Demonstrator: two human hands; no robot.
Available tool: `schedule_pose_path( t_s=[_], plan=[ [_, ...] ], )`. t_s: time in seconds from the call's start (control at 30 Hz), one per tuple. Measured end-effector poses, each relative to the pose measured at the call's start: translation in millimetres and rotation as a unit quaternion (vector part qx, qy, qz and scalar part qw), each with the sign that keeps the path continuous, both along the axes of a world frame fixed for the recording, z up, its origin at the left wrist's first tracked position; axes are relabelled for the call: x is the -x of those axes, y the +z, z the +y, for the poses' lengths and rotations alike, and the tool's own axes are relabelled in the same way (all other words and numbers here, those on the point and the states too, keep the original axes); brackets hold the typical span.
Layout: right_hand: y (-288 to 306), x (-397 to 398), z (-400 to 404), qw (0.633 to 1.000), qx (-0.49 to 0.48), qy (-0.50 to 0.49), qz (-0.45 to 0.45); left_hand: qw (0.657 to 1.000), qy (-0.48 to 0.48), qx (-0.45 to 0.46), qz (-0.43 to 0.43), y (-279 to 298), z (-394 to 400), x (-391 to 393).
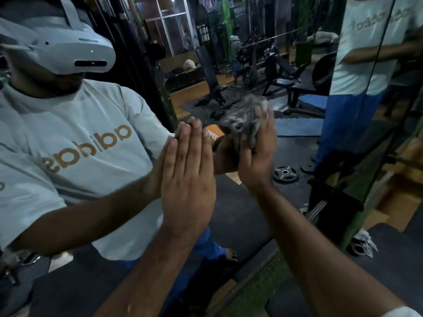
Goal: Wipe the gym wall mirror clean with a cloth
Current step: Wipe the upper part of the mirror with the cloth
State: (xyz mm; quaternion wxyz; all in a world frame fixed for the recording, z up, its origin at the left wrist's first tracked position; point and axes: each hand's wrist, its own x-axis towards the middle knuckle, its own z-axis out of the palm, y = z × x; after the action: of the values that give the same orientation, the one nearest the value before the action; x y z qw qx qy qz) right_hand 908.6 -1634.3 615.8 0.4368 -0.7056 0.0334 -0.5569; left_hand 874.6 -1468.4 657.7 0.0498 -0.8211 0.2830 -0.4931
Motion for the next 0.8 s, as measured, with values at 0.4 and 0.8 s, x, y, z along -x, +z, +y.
schedule_pose_path(
  t_s=[0.4,0.8],
  plan=[
    [-33,12,28,0.999,-0.047,0.012,0.019,1.000,0.009,-0.023,-0.013,-9,1,-5],
    [-46,30,44,0.994,-0.083,0.044,0.060,0.999,0.007,-0.035,0.008,-5,6,0]
  ],
)
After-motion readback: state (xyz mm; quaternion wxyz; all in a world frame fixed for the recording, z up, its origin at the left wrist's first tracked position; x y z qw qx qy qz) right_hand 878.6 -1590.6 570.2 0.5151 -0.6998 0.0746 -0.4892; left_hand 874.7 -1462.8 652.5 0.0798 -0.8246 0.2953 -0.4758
